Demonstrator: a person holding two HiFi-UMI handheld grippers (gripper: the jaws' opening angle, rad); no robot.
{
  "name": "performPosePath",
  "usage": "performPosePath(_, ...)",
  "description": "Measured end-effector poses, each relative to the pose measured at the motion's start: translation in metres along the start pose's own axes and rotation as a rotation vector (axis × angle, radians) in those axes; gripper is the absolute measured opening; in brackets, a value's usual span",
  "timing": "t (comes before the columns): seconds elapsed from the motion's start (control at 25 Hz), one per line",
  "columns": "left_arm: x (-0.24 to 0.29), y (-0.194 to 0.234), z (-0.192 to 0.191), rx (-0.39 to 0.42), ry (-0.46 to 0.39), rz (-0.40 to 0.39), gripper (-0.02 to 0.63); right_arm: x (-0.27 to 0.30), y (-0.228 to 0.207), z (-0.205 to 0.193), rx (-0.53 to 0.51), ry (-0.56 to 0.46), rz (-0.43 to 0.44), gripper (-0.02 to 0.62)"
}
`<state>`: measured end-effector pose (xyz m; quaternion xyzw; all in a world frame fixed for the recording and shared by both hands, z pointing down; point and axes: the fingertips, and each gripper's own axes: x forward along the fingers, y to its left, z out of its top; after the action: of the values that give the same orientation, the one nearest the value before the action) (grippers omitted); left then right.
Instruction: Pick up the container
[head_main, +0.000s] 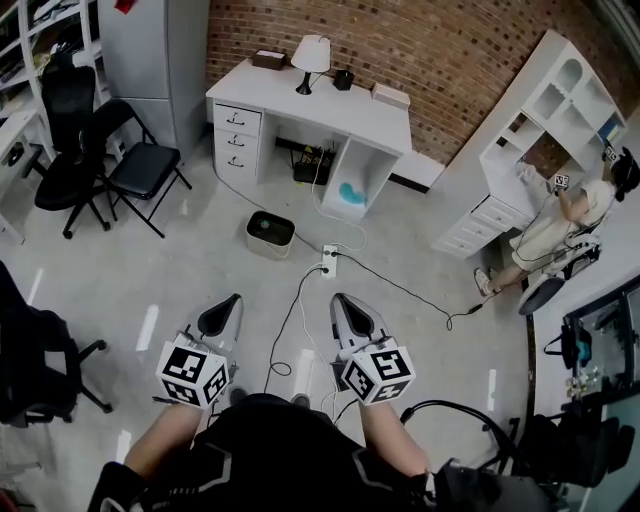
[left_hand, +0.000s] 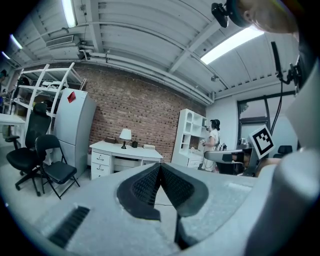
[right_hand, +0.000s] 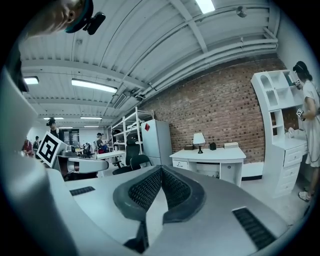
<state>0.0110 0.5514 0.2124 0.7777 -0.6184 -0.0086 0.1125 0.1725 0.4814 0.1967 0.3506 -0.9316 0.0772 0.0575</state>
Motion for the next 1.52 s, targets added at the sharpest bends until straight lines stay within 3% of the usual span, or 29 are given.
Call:
performPosePath(0.2,-0.001,0.022,-0.003,-0.015,-0.015,-0.035,0.008,0.012,0.014,-0.002,-0.047,0.012,-0.043,0.008)
performPosePath(0.56,0.02,0.041,-0.003,-0.038,-0.009,-0.084,0.008,0.033,0.021,0.0,-0.028,-0.002,0.003,0.008)
performPosePath(0.88,0.08,0.063,-0.002,-0.037,0.026,-0.051,0.008,0.08,-0.033,0.0,0.032,-0.013,0.03,0.008)
performPosePath(1.52,0.265,0.061,0.034,-0.005,0.057,-0.032,0.008,0.164,-0.181,0.045,-0.016,-0.029,0.066,0.008)
